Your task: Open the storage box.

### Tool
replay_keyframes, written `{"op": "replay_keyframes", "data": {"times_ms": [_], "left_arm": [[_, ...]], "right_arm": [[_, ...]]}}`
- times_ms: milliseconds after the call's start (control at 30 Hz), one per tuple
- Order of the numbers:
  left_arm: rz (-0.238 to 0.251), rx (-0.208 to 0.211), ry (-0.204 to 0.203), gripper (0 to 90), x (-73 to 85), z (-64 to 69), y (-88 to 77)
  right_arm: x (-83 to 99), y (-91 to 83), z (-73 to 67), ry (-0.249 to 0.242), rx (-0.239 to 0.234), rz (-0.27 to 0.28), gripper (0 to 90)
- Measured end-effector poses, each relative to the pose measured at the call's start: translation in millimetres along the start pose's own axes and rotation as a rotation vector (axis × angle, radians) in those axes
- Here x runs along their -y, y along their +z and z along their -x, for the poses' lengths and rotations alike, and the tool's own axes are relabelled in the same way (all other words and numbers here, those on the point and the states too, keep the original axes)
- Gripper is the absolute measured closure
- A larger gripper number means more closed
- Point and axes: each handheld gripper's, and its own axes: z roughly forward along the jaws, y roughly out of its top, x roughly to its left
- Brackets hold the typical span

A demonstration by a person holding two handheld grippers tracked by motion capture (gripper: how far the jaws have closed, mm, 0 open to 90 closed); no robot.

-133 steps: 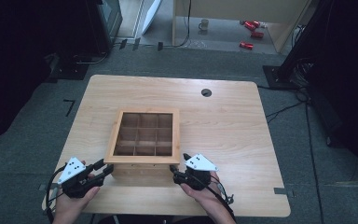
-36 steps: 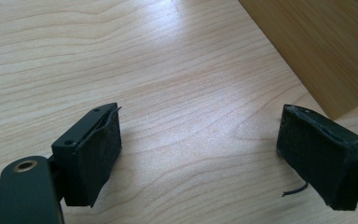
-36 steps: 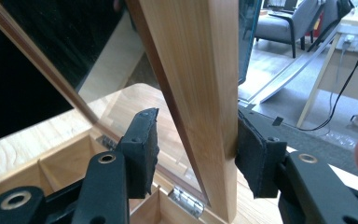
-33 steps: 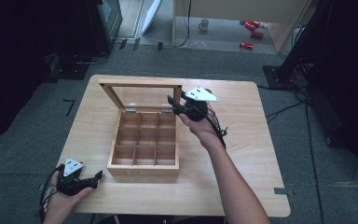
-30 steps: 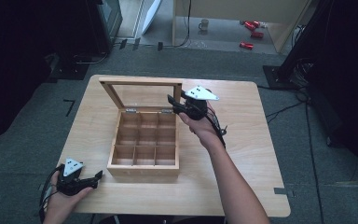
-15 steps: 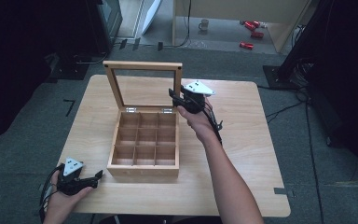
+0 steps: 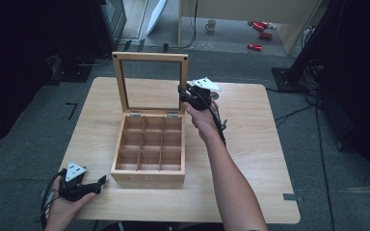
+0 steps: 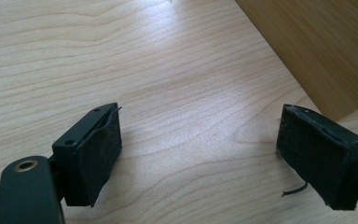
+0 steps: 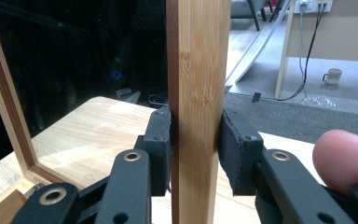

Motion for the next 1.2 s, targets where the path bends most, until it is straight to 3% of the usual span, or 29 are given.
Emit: {"op": "replay_keyframes", "data": {"times_ms": [400,433,467,767,933,1200], "left_arm": [[-0.005,-0.005,0.007,14.2,-0.2,0.6,0.1],[-0.004,-0.006,0.006,14.2,-0.2,0.9,0.2],[-0.004,-0.006,0.006,14.2,-0.2,0.9,0.2],[-0.005,-0.015,0.013,14.2,-0.3,2.1,0.7],[-0.005,-0.016,0.013,14.2,-0.4,2.1,1.0],[-0.005,-0.017,0.013,14.2,-0.5,2.2,1.0]], "right_arm": [[-1.8,5.3,1.2,0.041,0.015,-0.016,65.4],[-2.4,3.9,1.3,0.055,0.018,-0.043,56.6],[-2.4,3.9,1.3,0.055,0.018,-0.043,56.6],[-2.5,-24.8,8.7,0.029,0.018,-0.105,17.0],[-0.1,-40.8,14.2,0.016,0.022,-0.114,12.8],[17.3,-69.2,29.9,0.009,0.076,-0.154,9.3]]}}
